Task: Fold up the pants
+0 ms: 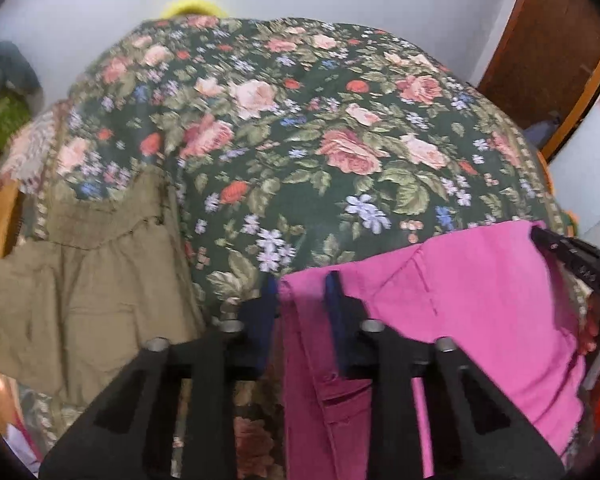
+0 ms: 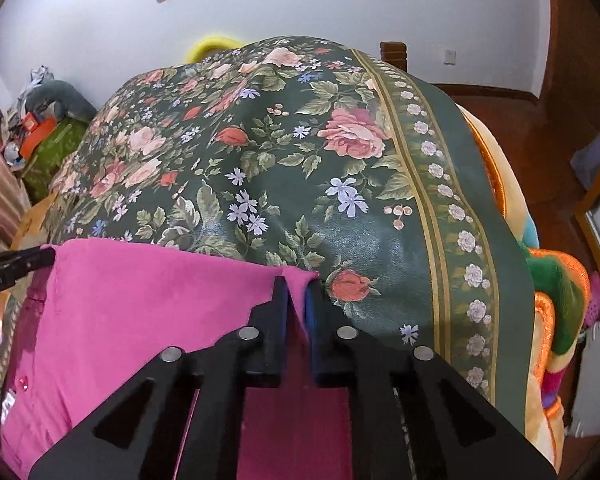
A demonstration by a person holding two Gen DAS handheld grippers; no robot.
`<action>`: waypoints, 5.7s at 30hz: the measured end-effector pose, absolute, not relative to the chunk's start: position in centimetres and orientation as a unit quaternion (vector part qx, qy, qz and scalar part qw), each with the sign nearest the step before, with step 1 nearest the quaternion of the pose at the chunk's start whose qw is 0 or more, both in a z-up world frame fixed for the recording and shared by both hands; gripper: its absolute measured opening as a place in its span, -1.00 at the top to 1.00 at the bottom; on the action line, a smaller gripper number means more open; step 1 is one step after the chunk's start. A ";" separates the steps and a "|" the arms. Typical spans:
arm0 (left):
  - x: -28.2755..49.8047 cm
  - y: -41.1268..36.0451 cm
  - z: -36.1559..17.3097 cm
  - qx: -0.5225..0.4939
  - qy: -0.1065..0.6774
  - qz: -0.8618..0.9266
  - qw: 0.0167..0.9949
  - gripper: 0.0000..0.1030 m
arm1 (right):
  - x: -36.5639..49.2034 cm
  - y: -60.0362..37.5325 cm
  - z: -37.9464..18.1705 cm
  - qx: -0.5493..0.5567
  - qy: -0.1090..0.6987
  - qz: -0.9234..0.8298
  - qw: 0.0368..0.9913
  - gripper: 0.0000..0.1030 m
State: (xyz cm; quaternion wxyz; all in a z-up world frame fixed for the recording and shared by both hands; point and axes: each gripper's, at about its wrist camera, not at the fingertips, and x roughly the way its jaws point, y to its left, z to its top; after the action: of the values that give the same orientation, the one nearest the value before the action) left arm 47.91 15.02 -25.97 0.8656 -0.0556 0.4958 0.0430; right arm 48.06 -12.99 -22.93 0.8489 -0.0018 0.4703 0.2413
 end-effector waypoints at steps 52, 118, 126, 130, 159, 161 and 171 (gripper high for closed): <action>21.4 9.6 -21.5 0.013 0.459 -0.002 0.888 0.87 | 23.4 -16.0 -17.4 -0.070 0.443 0.283 0.848 0.94; 16.7 3.6 -21.2 0.069 0.484 -0.075 0.869 0.72 | 16.1 -14.2 -18.4 -0.145 0.441 0.328 0.822 0.87; 14.0 5.7 -19.6 0.028 0.479 -0.055 0.876 0.31 | 14.8 -16.2 -17.8 -0.115 0.460 0.312 0.823 0.77; 13.9 8.1 -18.5 -0.027 0.472 -0.035 0.880 -0.17 | 15.2 -17.6 -16.3 -0.085 0.446 0.299 0.839 0.27; 14.4 8.3 -22.3 -0.115 0.521 -0.010 0.846 0.72 | 17.3 -19.2 -21.2 -0.003 0.499 0.252 0.830 0.23; 14.4 8.4 -22.0 -0.114 0.519 -0.011 0.847 0.72 | 17.4 -19.2 -21.1 -0.005 0.503 0.251 0.827 0.23; 17.8 9.8 -17.8 -0.075 0.478 0.009 0.875 -0.06 | 20.1 -19.8 -17.6 -0.031 0.475 0.246 0.844 0.23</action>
State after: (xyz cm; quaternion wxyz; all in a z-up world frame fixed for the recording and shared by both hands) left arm 17.77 9.82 -17.77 0.8749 -0.0754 0.4783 0.0093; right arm 20.10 -19.76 -17.57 0.8442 -0.0313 0.4752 0.2459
